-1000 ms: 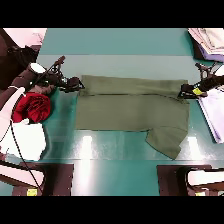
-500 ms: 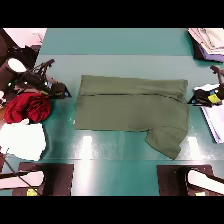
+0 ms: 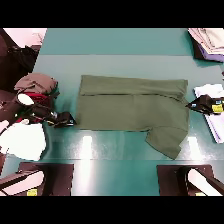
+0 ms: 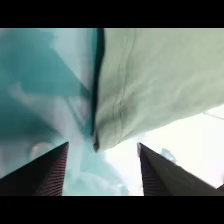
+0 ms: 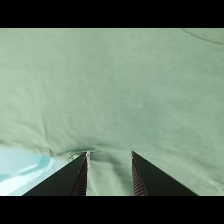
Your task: Fold the shirts.
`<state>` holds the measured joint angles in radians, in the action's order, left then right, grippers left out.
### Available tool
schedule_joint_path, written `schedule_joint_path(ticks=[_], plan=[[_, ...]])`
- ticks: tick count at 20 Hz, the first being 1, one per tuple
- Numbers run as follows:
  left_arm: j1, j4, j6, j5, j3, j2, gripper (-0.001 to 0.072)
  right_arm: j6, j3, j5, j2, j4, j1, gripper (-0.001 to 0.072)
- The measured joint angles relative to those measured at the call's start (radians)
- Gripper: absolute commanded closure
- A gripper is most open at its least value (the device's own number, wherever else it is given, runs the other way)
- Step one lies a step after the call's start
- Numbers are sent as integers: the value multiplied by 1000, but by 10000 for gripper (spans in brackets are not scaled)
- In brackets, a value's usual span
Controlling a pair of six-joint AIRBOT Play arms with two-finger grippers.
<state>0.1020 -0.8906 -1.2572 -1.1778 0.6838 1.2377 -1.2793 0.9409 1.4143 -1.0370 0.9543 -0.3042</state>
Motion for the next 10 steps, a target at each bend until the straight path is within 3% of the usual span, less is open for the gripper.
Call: schedule_joint_path(ticks=[4,5,6,7,8,9,10], plan=[[-1,72,20,19,-66,-5,215,4,-10,1,11,-13,-3,404],[-2,90,24,27,-75,-6,254,4,-11,0,12,-14,-3,404],[-2,100,26,39,-80,-6,484,5,-11,1,13,-16,-3,404],[-2,105,29,61,-87,-4,585,5,-12,1,13,-17,-4,404],[-2,109,31,78,-89,-5,585,6,-13,2,14,-16,-4,404],[-3,126,32,89,-91,-5,683,6,-13,3,14,-15,-5,404],[-3,141,33,97,-91,-5,682,6,-13,4,14,-11,-5,404]])
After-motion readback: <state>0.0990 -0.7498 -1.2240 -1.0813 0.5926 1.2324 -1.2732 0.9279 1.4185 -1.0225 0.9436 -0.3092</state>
